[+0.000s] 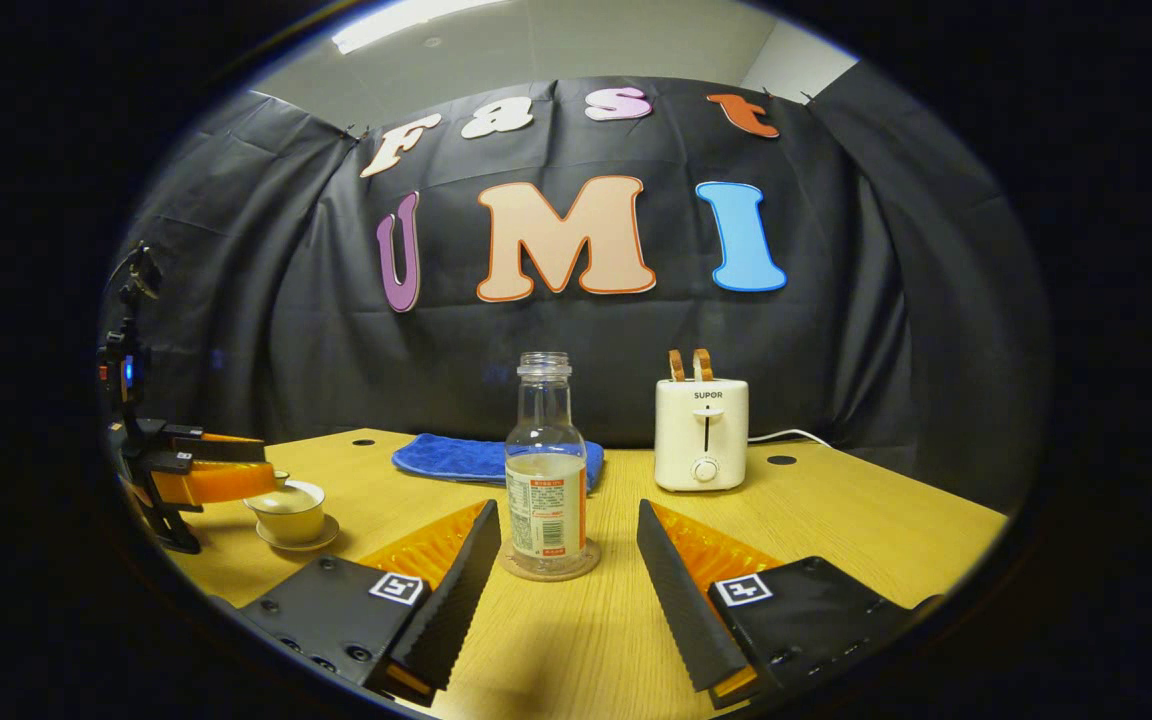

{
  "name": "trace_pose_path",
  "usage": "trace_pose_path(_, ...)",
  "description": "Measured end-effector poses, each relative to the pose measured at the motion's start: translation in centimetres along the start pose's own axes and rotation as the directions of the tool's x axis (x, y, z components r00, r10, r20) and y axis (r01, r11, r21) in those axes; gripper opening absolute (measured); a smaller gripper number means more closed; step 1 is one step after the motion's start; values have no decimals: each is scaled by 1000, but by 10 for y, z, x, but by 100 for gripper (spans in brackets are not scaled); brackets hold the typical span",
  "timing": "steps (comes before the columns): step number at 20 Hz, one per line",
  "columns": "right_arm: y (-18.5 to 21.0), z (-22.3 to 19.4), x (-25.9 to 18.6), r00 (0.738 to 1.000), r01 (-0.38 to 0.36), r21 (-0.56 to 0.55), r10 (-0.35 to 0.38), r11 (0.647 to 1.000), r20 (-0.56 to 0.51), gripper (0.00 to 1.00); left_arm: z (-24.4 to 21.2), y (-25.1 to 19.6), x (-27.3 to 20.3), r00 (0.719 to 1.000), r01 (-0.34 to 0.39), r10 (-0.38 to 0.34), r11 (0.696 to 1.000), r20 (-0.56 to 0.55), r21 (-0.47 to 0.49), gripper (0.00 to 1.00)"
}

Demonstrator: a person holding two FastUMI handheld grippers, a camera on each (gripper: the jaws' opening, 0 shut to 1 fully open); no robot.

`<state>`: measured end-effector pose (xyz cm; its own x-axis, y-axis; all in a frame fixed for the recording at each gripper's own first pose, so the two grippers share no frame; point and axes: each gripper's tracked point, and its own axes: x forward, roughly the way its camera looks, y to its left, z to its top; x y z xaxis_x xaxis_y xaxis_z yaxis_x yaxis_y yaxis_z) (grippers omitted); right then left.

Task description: Open the teacup lid with one hand, grasp the water bottle and pour water into the teacup with the other hand; after pouring, place the water bottle on the coaster and then close the teacup lid.

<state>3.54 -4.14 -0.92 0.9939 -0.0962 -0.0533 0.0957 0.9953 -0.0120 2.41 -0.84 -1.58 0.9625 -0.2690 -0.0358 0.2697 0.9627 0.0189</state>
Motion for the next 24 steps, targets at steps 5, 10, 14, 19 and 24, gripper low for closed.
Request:
trace_pose_path(5,-10,1,-7,998,60,-2,-60,998,4,89,4,33,-21,992,-124,124,992,32,1,96)
trace_pose_path(10,-27,2,-10,990,140,-5,-140,990,7,89,3,71,-32,945,-325,325,946,23,-3,96)
trace_pose_path(14,-36,2,-13,981,194,-6,-194,981,10,89,3,97,-44,882,-471,471,882,22,-2,96)
trace_pose_path(19,-35,2,-13,982,189,-6,-188,982,10,93,3,95,-44,879,-477,477,879,20,-4,95)
trace_pose_path(24,-34,2,-13,984,181,-6,-181,984,10,89,3,94,-43,881,-473,473,881,20,-4,95)
